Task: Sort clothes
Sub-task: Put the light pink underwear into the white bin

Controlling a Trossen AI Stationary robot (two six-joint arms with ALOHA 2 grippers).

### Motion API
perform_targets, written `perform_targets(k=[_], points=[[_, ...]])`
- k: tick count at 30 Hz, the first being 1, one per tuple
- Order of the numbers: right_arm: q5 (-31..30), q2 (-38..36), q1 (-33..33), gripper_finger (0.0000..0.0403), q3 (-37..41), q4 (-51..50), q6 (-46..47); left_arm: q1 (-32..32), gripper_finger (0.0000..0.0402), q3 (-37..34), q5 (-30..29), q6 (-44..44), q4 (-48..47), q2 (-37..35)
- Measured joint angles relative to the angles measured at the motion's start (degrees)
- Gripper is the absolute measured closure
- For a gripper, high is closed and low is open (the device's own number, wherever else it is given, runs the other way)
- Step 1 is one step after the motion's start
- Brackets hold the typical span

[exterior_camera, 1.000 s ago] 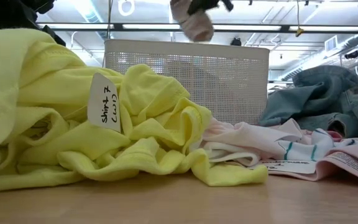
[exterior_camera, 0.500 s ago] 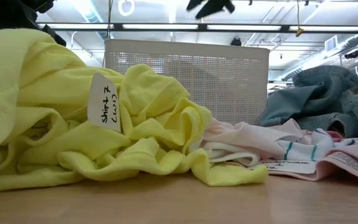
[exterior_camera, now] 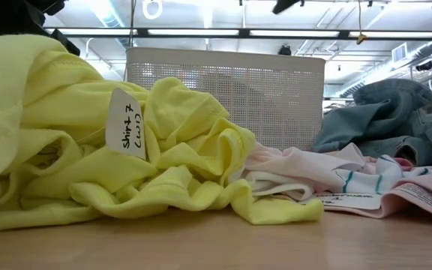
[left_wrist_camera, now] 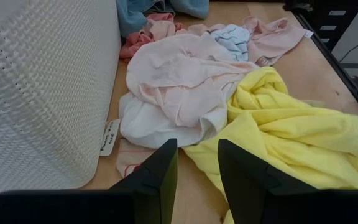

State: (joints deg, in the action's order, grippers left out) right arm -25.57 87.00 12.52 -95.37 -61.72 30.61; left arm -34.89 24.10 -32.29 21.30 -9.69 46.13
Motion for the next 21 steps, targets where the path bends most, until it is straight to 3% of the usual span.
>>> perform_targets(k=[4,9,16,21], points=[[-3.12,0.0,6.1,0.0173,8.85,3.33,7.2,0.0,0.028,0.0,0.0,0.0,0.18,0.0],[-2.88,0.04,9.73,0.0174,22.39,16.32,13.55,0.01,0.028,0.0,0.0,0.0,0.82,-0.01],[-1.38,0.79,9.15,0.0175,37.67,35.17,15.0,0.02,0.028,0.0,0.01,0.0,1.01,-0.01],[0.16,6.0,7.2,0.0175,39.93,34.95,16.26,0.01,0.028,0.0,0.0,0.0,1.14,0.0]])
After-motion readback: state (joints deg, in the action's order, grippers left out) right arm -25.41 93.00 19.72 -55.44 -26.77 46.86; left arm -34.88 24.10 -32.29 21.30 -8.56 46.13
